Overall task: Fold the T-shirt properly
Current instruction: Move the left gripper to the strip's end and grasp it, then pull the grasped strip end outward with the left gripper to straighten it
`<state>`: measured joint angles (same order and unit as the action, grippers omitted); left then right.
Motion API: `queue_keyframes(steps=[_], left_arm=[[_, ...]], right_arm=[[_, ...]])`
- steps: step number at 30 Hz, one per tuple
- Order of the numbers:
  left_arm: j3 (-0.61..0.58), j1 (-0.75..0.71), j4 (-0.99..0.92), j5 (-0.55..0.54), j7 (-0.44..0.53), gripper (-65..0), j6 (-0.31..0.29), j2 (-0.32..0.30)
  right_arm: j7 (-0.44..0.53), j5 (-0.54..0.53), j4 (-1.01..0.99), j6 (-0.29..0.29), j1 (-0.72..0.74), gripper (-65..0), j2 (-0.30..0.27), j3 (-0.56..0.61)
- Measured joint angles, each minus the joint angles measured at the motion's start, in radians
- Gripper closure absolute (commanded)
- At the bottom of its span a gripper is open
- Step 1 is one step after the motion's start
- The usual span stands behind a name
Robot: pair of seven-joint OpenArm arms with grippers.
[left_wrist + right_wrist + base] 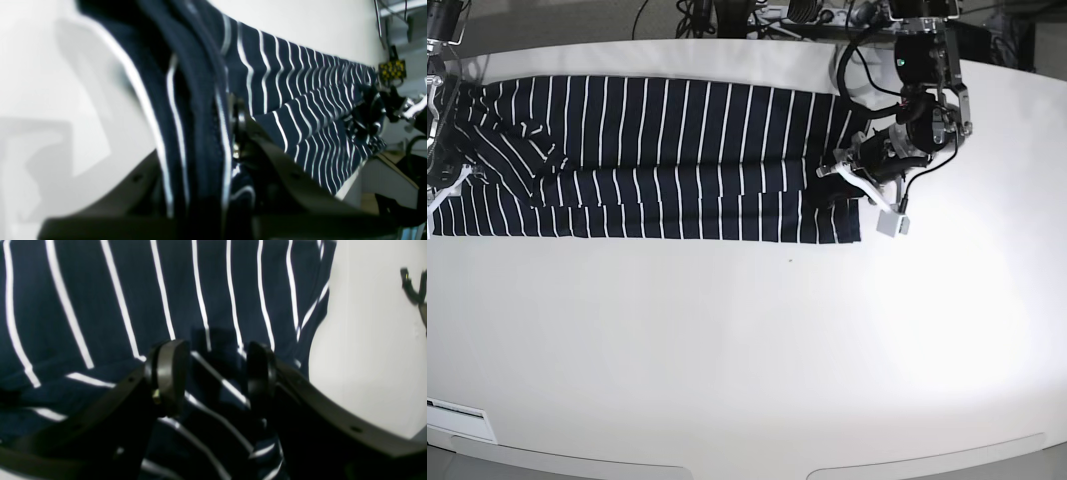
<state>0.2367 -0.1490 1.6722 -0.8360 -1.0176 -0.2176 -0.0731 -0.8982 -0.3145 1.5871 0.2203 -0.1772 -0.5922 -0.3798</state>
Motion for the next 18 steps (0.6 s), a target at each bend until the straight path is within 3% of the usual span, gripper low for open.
queue_keyframes(steps=[3,6,9,13,15,18], left_arm=[[0.031,0.001,-0.005,0.000,0.001,0.0,0.002,-0.035],[0.055,0.000,-0.006,-0.018,0.005,0.0,0.005,-0.075],[0.067,0.000,-0.006,-0.018,0.006,0.0,0.005,-0.116],[0.086,0.000,-0.006,-0.016,0.003,0.0,0.005,-0.196],[0.104,0.003,-0.011,-0.018,-0.004,0.0,0.015,-0.246],[0.131,0.023,-0.018,-0.021,-0.019,0.0,0.027,-0.314]], right_arm=[[0.060,-0.042,0.000,-0.030,0.004,-31.7,0.000,0.000],[0.050,-0.081,-0.003,-0.030,0.045,-31.7,0.003,0.000],[0.018,-0.137,-0.003,0.023,0.102,-31.6,0.002,0.000],[-0.069,-0.303,-0.003,0.189,0.120,-31.2,0.003,0.000],[-0.088,-0.333,-0.003,0.196,0.117,-29.5,0.011,0.000],[-0.094,-0.334,-0.003,0.203,0.117,-18.7,0.021,0.000]])
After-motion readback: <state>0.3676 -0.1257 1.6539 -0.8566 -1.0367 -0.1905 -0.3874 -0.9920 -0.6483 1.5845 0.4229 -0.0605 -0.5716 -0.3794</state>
